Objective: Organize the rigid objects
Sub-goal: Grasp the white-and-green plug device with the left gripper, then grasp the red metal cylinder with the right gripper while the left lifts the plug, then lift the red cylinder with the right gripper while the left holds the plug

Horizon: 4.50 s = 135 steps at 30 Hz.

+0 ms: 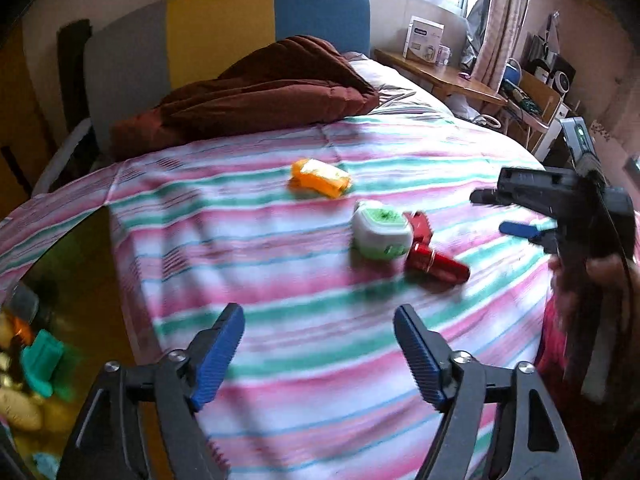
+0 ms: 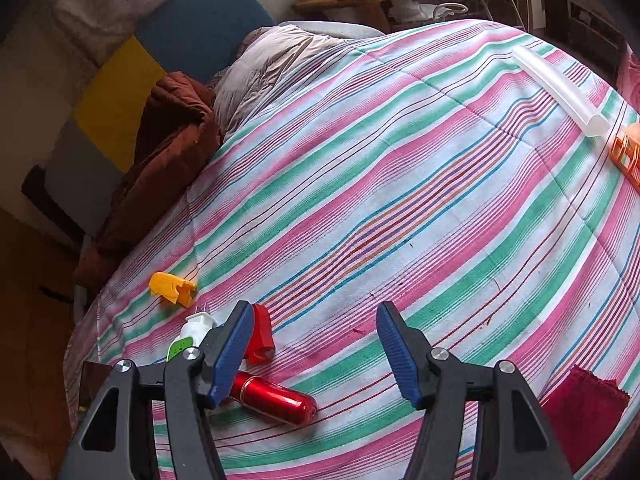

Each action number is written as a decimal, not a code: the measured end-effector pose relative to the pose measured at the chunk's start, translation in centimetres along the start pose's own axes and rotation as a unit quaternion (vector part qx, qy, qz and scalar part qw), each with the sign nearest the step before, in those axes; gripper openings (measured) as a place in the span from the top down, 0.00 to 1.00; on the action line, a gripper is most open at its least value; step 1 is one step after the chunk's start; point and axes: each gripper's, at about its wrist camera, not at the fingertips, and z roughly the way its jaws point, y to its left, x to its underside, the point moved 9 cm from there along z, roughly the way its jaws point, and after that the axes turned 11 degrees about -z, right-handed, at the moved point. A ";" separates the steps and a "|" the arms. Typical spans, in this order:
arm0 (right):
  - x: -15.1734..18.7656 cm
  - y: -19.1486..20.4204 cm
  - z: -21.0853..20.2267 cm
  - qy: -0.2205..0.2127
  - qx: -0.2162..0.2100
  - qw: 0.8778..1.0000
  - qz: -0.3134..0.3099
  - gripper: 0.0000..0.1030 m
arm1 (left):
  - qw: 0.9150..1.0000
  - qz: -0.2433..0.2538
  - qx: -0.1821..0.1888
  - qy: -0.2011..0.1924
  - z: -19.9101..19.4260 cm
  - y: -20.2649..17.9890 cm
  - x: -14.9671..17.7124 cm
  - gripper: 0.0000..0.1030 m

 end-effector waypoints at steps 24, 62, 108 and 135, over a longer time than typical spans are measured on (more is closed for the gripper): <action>0.3 0.2 0.5 0.015 -0.031 0.999 0.023 0.37 | 0.997 0.009 -0.003 0.075 13.0 -5.9 -4.9 0.21; 4.3 6.0 4.4 0.106 -0.057 0.984 -0.134 0.38 | 0.999 0.013 0.043 -0.019 1.3 0.7 9.6 0.49; 8.4 9.8 5.1 0.110 -0.017 0.929 -0.352 0.71 | 0.999 0.010 0.023 0.034 2.8 0.6 8.6 0.45; 9.3 11.0 5.5 0.107 -0.016 0.923 -0.369 0.64 | 0.999 0.051 0.002 0.019 4.1 -0.4 6.4 0.49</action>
